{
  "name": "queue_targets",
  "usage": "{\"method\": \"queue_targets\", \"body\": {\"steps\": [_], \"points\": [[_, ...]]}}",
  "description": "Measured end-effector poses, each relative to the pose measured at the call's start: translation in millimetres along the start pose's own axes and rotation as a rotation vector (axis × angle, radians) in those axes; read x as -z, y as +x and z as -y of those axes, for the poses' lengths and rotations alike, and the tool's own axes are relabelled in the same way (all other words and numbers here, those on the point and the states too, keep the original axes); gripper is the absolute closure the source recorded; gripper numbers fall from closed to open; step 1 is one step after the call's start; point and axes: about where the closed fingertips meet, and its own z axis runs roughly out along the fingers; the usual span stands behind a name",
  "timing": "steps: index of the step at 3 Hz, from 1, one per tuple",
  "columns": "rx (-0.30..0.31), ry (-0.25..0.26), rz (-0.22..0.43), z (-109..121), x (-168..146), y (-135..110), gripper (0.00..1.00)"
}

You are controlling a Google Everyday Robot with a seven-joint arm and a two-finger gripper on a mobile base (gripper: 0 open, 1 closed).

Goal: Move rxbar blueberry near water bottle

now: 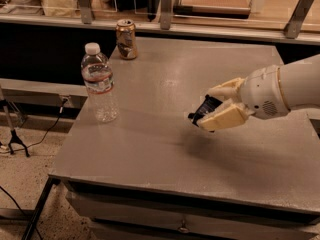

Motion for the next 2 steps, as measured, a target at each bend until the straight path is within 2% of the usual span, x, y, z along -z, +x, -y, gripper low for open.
{"method": "queue_targets", "body": {"steps": [1,2], "points": [[0.064,-0.05,0.101,9,-24,-37,1.0],[0.136,-0.124,0.142,6,-67,-68,1.0]]}}
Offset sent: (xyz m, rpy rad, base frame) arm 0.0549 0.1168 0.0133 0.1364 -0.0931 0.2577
